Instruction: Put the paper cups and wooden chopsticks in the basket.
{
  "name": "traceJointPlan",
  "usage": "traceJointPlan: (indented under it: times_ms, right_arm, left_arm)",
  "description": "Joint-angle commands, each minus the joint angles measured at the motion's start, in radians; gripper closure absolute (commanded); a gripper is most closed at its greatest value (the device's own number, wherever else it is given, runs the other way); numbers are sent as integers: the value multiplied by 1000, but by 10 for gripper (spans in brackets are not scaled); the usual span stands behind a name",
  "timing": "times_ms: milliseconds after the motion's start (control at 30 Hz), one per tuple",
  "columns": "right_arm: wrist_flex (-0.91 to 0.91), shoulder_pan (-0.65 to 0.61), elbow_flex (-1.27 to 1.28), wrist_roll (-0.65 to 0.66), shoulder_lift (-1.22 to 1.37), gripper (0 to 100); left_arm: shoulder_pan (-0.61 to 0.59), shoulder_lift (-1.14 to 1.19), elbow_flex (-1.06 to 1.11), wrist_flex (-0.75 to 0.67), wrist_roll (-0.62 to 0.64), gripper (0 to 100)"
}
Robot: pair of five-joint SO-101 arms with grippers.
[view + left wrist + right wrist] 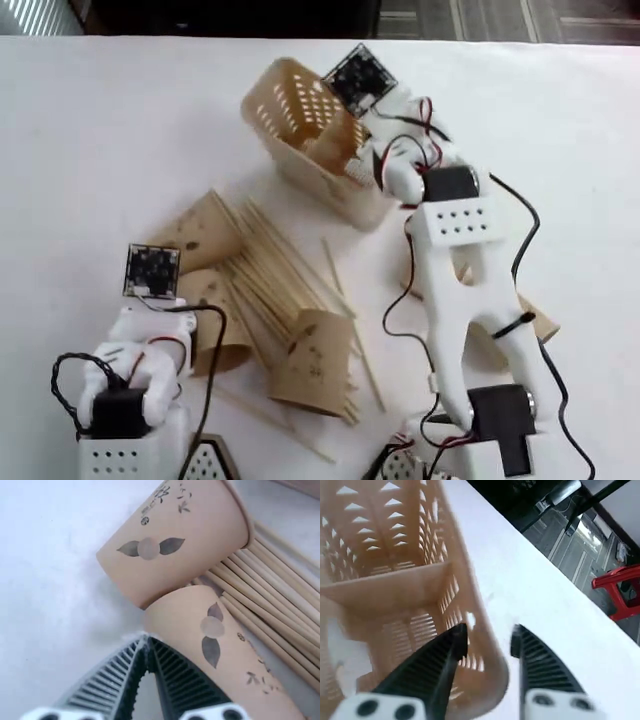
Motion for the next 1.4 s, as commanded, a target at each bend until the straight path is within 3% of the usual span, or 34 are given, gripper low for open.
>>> traceJointPlan:
  times_ms: [0, 367, 700, 1200, 1267, 1367]
  right_arm:
    - [79, 16, -143, -64, -4, 754]
    - [361, -64, -460, -66, 4, 746]
    - [390, -232, -491, -64, 108, 745]
    - [475, -260, -825, -69, 509, 748]
    - [475, -259, -839, -61, 550, 767]
    - [504, -257, -852, 21, 573, 882]
  left_arm:
    - [-10, -4, -5, -15, -8, 976]
    - [-10, -4, -5, -15, -8, 976]
    - [-10, -4, -3, -14, -8, 976]
    - [-10, -4, -3, -14, -8, 976]
    - [-10, -4, -3, -14, -8, 976]
    - [-10, -4, -3, -14, -8, 976]
